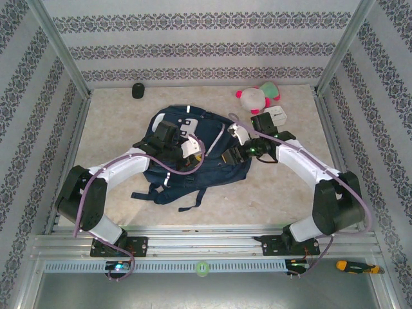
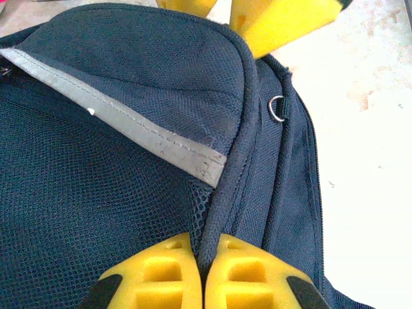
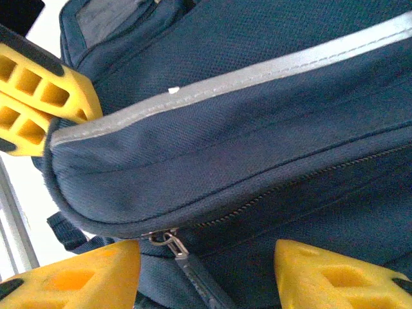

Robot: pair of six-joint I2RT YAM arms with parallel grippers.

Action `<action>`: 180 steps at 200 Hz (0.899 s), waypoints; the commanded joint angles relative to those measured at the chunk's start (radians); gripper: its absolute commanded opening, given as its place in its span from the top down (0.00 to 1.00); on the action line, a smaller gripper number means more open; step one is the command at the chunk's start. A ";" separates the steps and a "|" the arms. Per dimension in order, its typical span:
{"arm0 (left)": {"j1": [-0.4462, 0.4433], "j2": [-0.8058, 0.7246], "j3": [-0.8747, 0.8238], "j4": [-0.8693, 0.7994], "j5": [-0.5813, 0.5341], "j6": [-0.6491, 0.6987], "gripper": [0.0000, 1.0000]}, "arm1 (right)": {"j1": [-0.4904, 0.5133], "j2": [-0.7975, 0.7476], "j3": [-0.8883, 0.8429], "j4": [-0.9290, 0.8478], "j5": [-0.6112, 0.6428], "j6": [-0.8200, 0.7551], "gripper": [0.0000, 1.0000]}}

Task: Pack the student bag

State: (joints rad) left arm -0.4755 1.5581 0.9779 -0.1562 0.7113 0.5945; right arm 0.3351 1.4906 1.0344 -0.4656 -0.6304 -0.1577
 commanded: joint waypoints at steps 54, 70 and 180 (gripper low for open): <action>0.041 -0.068 -0.021 0.036 0.067 -0.009 1.00 | 0.002 0.000 -0.017 -0.034 -0.090 -0.032 0.90; 0.064 -0.084 -0.034 0.036 0.057 -0.007 1.00 | 0.024 -0.028 -0.050 0.002 -0.103 0.003 0.98; 0.042 -0.266 -0.043 -0.160 -0.059 0.119 0.39 | 0.272 -0.106 -0.190 0.335 0.126 0.300 1.00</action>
State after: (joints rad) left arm -0.3546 1.3483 0.8963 -0.2855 0.6750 0.6746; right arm 0.5980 1.3754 0.8375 -0.1699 -0.5365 0.1040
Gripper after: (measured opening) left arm 0.579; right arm 0.042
